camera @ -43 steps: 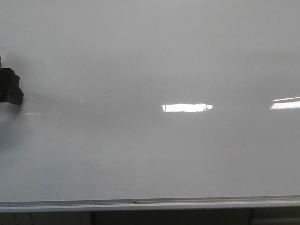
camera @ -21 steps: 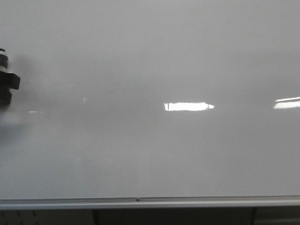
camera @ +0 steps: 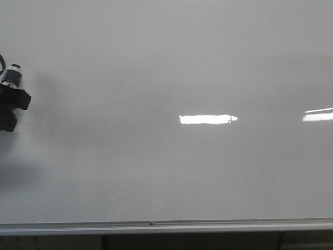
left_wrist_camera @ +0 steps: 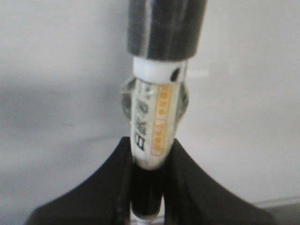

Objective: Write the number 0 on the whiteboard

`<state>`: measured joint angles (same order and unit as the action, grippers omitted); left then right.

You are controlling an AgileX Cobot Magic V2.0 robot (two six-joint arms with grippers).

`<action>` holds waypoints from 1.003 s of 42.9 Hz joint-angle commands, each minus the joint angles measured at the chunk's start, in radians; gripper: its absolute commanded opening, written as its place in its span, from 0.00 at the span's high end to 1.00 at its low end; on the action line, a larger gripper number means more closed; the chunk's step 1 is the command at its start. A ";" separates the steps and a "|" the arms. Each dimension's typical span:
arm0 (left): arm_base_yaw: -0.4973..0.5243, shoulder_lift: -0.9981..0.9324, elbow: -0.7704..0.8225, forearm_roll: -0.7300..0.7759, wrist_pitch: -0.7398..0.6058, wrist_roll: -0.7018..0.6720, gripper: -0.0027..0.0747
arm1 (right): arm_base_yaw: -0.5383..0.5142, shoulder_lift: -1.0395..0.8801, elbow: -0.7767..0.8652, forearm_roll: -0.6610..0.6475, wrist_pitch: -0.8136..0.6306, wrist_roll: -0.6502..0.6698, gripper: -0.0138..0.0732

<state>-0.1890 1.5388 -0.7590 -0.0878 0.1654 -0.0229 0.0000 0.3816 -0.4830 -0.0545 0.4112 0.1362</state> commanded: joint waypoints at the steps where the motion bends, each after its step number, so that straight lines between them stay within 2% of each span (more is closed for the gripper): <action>1: -0.061 -0.105 -0.061 0.007 0.106 0.023 0.98 | 0.000 0.044 -0.058 -0.012 -0.049 -0.005 0.24; 9: -0.198 -0.187 -0.149 -0.107 0.357 0.285 0.98 | 0.005 0.146 -0.145 0.025 0.051 -0.005 0.24; 12: -0.236 -0.199 -0.180 -0.214 0.458 0.415 0.98 | 0.016 0.201 -0.182 0.033 0.090 -0.006 0.24; 16: -0.280 -0.206 -0.214 -0.399 0.635 0.655 0.98 | 0.052 0.284 -0.243 0.055 0.147 -0.025 0.24; 20: -0.305 -0.206 -0.220 -0.570 0.764 0.839 0.98 | 0.103 0.356 -0.298 0.126 0.199 -0.092 0.24; 23: -0.314 -0.206 -0.220 -0.661 0.855 0.927 0.98 | 0.143 0.404 -0.337 0.206 0.238 -0.171 0.24; 31: -0.318 -0.206 -0.220 -0.773 1.002 1.023 0.98 | 0.234 0.542 -0.442 0.561 0.399 -0.458 0.24; 33: -0.318 -0.206 -0.220 -0.776 1.019 1.027 0.98 | 0.240 0.575 -0.461 0.657 0.450 -0.551 0.24; 36: -0.318 -0.206 -0.220 -0.778 1.042 1.035 0.98 | 0.240 0.651 -0.490 0.883 0.576 -0.732 0.24; 41: -0.318 -0.206 -0.220 -0.780 1.066 1.040 0.98 | 0.240 0.760 -0.496 1.160 0.706 -0.911 0.24; 43: -0.318 -0.206 -0.220 -0.780 1.066 1.040 0.98 | 0.240 0.794 -0.496 1.222 0.737 -0.946 0.24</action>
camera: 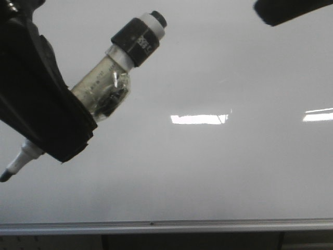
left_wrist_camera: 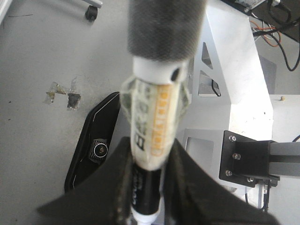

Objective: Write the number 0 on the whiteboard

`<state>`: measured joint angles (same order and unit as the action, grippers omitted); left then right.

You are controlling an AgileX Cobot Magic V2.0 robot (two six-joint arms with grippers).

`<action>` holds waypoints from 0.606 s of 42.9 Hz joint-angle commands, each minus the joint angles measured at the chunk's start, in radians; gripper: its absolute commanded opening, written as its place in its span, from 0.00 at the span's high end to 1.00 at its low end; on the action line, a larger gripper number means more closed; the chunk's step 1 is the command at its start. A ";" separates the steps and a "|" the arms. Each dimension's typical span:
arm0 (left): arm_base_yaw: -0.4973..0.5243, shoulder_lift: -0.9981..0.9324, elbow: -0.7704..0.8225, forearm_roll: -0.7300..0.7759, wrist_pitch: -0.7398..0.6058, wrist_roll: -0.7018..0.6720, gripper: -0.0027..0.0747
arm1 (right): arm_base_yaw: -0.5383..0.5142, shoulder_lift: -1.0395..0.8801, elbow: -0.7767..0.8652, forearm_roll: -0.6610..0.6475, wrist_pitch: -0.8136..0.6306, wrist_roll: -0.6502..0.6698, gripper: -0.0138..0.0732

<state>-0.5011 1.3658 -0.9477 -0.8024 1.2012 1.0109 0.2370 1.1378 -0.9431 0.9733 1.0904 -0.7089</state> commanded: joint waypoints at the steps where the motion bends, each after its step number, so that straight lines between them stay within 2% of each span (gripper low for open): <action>1: -0.006 -0.033 -0.031 -0.065 0.030 0.006 0.98 | 0.003 0.052 -0.036 0.215 0.076 -0.122 0.24; 7: -0.006 -0.033 -0.031 -0.065 0.030 0.006 0.98 | 0.007 0.132 -0.036 0.303 0.145 -0.187 0.24; 11: -0.006 -0.033 -0.031 -0.065 0.030 0.006 0.98 | 0.026 0.161 -0.036 0.310 0.152 -0.197 0.23; 26: -0.006 -0.033 -0.031 -0.092 0.030 0.006 0.98 | 0.187 0.251 -0.038 0.310 0.037 -0.228 0.23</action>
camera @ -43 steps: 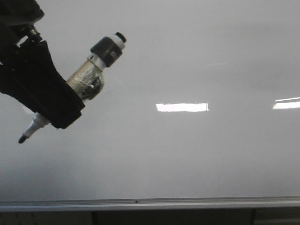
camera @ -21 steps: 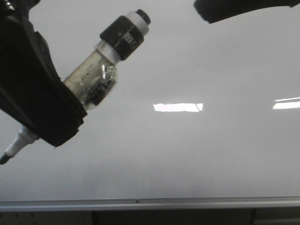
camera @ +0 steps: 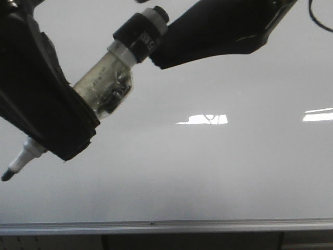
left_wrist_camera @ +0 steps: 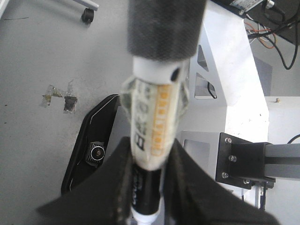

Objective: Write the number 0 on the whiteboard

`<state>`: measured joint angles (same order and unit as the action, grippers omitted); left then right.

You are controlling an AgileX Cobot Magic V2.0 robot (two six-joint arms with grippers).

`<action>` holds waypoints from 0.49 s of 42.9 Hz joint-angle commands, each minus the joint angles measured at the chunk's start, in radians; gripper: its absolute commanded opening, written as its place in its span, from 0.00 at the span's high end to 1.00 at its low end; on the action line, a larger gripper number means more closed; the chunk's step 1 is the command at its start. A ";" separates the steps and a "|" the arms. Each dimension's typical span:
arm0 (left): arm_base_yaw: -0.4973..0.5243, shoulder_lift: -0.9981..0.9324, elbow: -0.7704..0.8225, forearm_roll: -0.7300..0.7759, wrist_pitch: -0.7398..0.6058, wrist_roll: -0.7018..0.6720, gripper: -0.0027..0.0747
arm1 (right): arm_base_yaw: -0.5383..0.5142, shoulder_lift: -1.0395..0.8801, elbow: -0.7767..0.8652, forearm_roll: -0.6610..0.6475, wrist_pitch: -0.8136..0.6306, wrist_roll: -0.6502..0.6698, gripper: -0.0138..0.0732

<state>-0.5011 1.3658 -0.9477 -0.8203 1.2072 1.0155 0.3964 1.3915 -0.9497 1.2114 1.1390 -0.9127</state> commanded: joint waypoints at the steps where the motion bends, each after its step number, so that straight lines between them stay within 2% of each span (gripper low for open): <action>1: -0.006 -0.033 -0.031 -0.074 0.024 0.001 0.98 | 0.034 0.003 -0.031 0.072 -0.021 -0.026 0.23; 4: -0.006 -0.033 -0.031 -0.076 0.024 0.001 0.98 | 0.054 0.014 -0.031 0.072 -0.063 -0.031 0.24; 8: -0.006 -0.033 -0.031 -0.076 0.024 0.001 0.98 | 0.062 0.015 -0.031 0.073 -0.084 -0.031 0.29; 13: -0.006 -0.033 -0.031 -0.076 0.024 0.001 0.98 | 0.062 0.015 -0.031 0.073 -0.078 -0.031 0.45; 21: -0.006 -0.033 -0.031 -0.076 0.023 0.001 0.98 | 0.062 0.015 -0.031 0.076 -0.077 -0.031 0.79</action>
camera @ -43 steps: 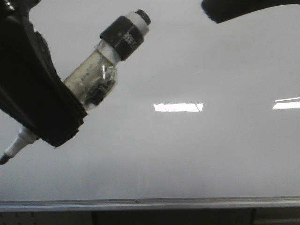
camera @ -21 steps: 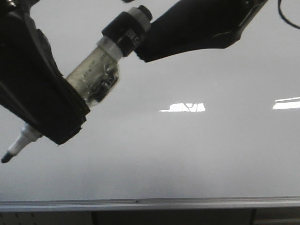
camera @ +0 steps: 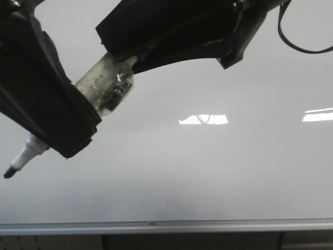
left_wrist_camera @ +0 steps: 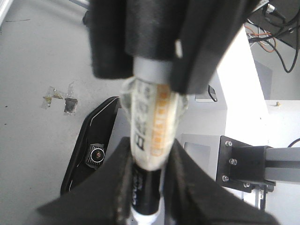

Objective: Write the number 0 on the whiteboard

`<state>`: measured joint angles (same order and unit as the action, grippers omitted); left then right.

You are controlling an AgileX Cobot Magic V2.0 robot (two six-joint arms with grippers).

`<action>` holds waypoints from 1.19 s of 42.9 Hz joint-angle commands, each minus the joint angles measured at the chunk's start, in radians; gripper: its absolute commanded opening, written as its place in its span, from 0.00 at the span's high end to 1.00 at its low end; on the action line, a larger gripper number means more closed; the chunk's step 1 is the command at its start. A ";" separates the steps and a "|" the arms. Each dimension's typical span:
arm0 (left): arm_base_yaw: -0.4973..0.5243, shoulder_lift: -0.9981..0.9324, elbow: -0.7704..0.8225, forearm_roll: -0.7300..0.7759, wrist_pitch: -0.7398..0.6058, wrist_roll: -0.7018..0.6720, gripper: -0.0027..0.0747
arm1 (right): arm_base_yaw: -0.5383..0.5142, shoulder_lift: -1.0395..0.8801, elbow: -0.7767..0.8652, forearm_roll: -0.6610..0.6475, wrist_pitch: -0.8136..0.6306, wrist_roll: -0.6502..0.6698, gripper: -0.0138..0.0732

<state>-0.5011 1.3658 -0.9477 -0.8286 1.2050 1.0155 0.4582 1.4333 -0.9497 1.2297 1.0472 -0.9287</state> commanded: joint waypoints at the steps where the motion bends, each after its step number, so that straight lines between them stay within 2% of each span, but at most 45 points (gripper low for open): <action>1: -0.006 -0.033 -0.031 -0.068 0.025 0.001 0.98 | 0.000 -0.027 -0.031 0.058 0.015 -0.015 0.84; 4: -0.006 -0.033 -0.031 -0.068 0.023 0.001 0.98 | 0.000 -0.027 -0.031 0.058 0.017 -0.015 0.92; 8: -0.006 -0.033 -0.031 -0.070 0.016 0.001 0.96 | 0.000 -0.027 -0.031 0.058 0.020 -0.020 0.92; 12: -0.006 -0.033 -0.031 -0.070 0.014 0.001 0.87 | 0.000 -0.028 -0.031 0.058 0.029 -0.024 0.92; 15: -0.004 -0.033 -0.031 -0.075 0.014 0.001 0.72 | 0.000 -0.031 -0.030 0.055 0.032 -0.024 0.92; 21: -0.004 -0.033 -0.031 -0.087 -0.002 0.001 0.33 | -0.002 -0.049 -0.027 0.030 0.023 -0.024 0.92; 23: -0.004 -0.033 -0.031 -0.089 -0.006 0.001 0.23 | -0.002 -0.056 -0.027 0.022 0.023 -0.023 0.92; 25: -0.004 -0.033 -0.031 -0.091 -0.011 0.001 0.18 | -0.002 -0.066 -0.025 0.005 0.024 -0.022 0.92; 31: -0.004 -0.033 -0.031 -0.091 -0.011 0.001 0.16 | -0.023 -0.105 0.015 -0.022 0.024 -0.007 0.92; 35: -0.004 -0.033 -0.031 -0.091 -0.011 0.001 0.16 | -0.075 -0.150 0.066 -0.044 0.027 -0.004 0.92; 45: -0.004 -0.033 -0.031 -0.091 -0.011 0.001 0.16 | -0.350 -0.309 0.135 -0.180 0.094 0.043 0.92; 48: -0.004 -0.033 -0.031 -0.091 -0.011 0.001 0.17 | -0.424 -0.350 0.135 -0.192 0.056 0.061 0.92; 51: -0.004 -0.033 -0.031 -0.091 -0.011 0.001 0.17 | -0.487 -0.383 0.131 -0.192 -0.040 0.059 0.92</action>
<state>-0.5011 1.3635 -0.9477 -0.8575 1.1868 1.0171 0.0331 1.1045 -0.7924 0.9918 1.0761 -0.8736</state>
